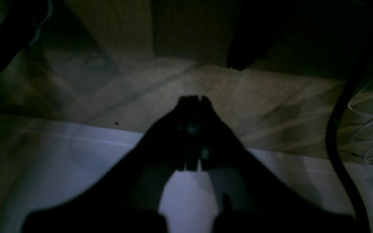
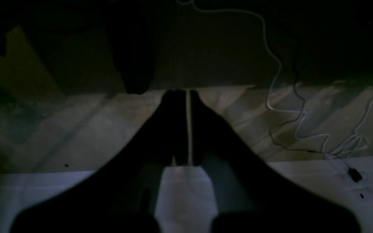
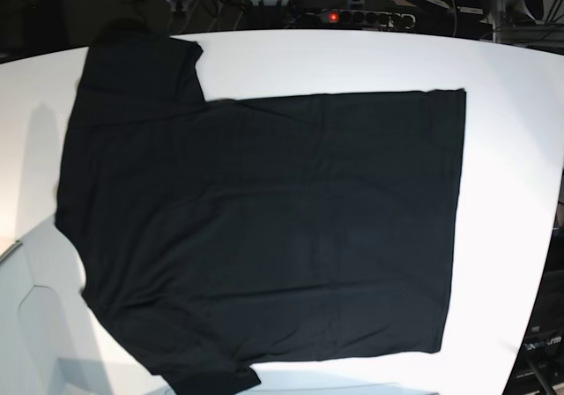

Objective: Fold the T-shirt properly

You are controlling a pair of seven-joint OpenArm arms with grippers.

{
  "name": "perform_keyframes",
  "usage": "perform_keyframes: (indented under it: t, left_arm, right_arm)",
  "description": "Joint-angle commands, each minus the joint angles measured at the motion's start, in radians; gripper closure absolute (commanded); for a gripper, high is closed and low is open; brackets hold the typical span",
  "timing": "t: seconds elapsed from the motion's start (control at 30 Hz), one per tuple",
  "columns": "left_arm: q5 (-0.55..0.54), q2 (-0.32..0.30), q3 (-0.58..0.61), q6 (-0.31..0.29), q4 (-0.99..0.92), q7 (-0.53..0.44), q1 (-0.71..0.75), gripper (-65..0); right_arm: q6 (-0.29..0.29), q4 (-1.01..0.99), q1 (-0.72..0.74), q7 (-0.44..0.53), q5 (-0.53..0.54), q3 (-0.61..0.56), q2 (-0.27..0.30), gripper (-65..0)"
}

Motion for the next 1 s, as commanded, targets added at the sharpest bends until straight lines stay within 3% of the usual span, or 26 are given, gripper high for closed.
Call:
perform_keyframes:
  t: [0.0, 0.97]
  left_arm:
    - [-0.001, -0.004, -0.001, -0.004, 0.0, 0.008, 0.011, 0.0]
    - [-0.001, -0.026, -0.001, -0.008, 0.009, 0.001, 0.039, 0.0]
  right_arm:
    - [0.017, -0.001, -0.008, -0.004, 0.006, 0.0, 0.003, 0.0]
    - [0.017, 0.008, -0.03, -0.03, 0.006, 0.0, 0.003, 0.0]
